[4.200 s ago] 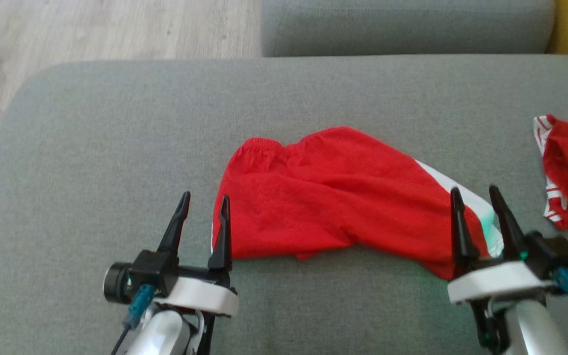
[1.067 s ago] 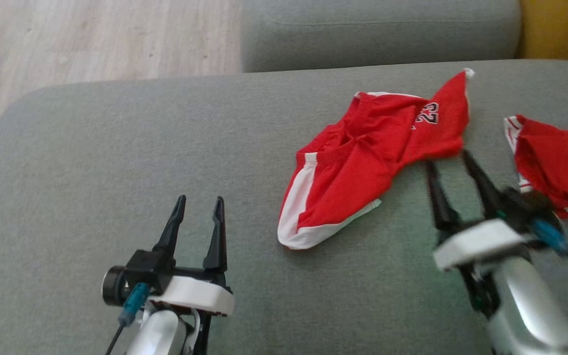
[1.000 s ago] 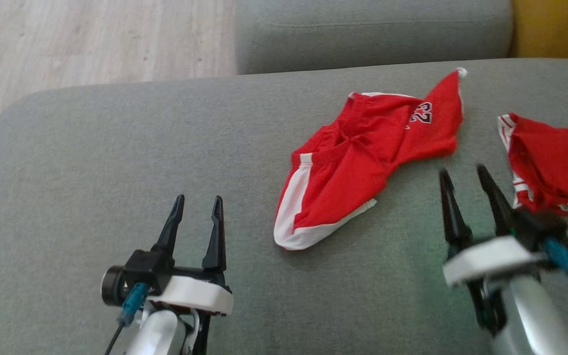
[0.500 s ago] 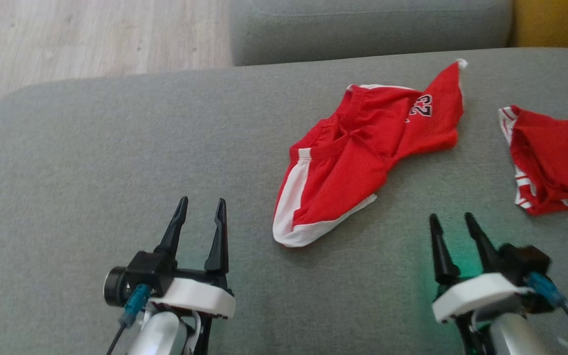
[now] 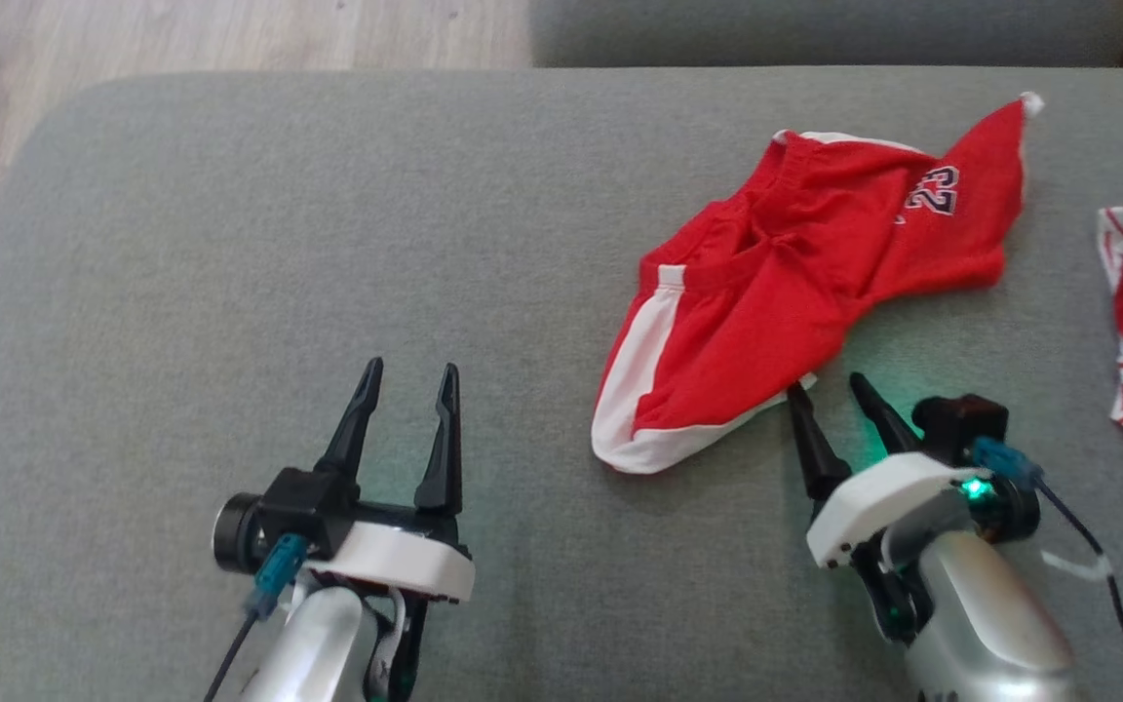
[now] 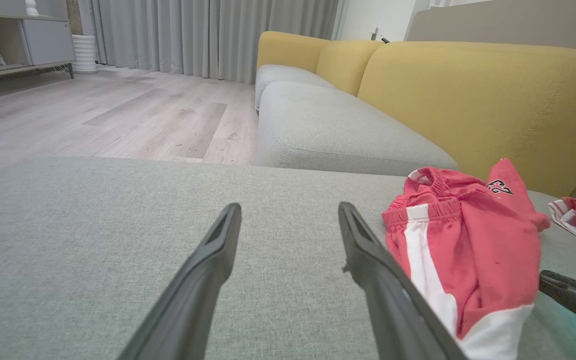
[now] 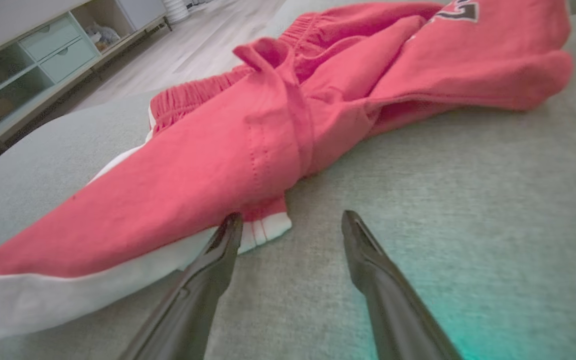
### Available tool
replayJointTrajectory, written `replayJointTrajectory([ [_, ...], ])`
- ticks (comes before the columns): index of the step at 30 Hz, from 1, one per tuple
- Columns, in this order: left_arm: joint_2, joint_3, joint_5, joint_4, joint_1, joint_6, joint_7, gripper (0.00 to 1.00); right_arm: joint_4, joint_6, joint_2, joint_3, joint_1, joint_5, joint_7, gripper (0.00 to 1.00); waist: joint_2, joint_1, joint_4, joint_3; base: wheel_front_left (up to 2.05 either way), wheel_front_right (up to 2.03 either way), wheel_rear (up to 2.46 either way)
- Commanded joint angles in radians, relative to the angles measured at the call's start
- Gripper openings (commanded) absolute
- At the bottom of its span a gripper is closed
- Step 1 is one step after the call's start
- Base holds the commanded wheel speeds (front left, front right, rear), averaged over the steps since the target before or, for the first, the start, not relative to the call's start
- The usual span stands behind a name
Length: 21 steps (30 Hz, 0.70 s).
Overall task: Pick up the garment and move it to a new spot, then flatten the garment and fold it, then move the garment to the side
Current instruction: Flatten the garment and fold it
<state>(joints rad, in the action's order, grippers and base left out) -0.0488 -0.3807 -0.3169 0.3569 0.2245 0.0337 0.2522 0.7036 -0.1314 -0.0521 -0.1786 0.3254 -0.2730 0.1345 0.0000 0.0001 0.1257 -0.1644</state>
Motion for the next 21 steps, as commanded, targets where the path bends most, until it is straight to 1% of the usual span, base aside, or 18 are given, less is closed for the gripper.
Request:
replayJointTrajectory([
  [1,-0.001,0.026,0.008,-0.025,0.036,-0.004,0.01,1.0,0.003,0.001,0.002,-0.034,0.045,0.005,0.0,1.0,0.0,-0.0001,0.012,-0.01,0.0,0.0,0.0],
  [6,-0.001,0.024,0.008,-0.023,0.041,-0.003,0.01,1.0,0.076,0.001,0.002,-0.07,0.079,0.023,-0.006,1.0,0.0,-0.0001,0.02,-0.013,0.0,0.0,0.0],
  [7,-0.001,0.024,0.008,-0.023,0.042,-0.002,0.01,1.0,0.093,0.001,0.002,-0.08,0.085,0.024,-0.01,0.9,0.0,-0.0001,0.021,-0.012,0.0,0.0,0.0],
  [8,-0.001,0.025,0.008,-0.022,0.042,-0.002,0.01,1.0,0.107,0.001,0.002,-0.089,0.092,0.029,-0.007,0.32,0.0,-0.0001,0.021,-0.011,0.0,0.0,0.0],
  [9,-0.001,0.027,0.009,-0.022,0.041,-0.001,0.01,1.0,0.12,0.001,0.002,-0.095,0.097,0.039,0.001,0.0,0.0,-0.0001,0.019,-0.009,0.0,0.0,0.0],
  [12,-0.001,0.039,0.012,-0.021,0.035,0.003,0.01,1.0,0.152,0.001,0.002,-0.091,0.108,0.059,0.029,0.0,0.0,-0.0001,0.005,0.001,0.0,0.0,0.0],
  [14,-0.001,0.046,0.015,-0.02,0.029,0.004,0.01,1.0,0.166,0.001,0.002,-0.067,0.107,0.064,0.051,0.0,0.0,-0.0001,-0.01,0.012,0.0,0.0,0.0],
  [17,-0.001,0.055,0.016,-0.021,0.019,0.003,0.01,1.0,0.171,0.001,-0.002,-0.005,0.09,0.066,0.078,0.0,0.0,-0.0001,-0.036,0.034,0.0,0.0,0.0],
  [21,-0.001,0.065,0.012,-0.025,0.002,0.002,0.01,1.0,0.142,0.001,-0.024,0.117,0.037,0.073,0.104,0.0,0.0,-0.0001,-0.079,0.068,0.0,0.0,0.0],
])
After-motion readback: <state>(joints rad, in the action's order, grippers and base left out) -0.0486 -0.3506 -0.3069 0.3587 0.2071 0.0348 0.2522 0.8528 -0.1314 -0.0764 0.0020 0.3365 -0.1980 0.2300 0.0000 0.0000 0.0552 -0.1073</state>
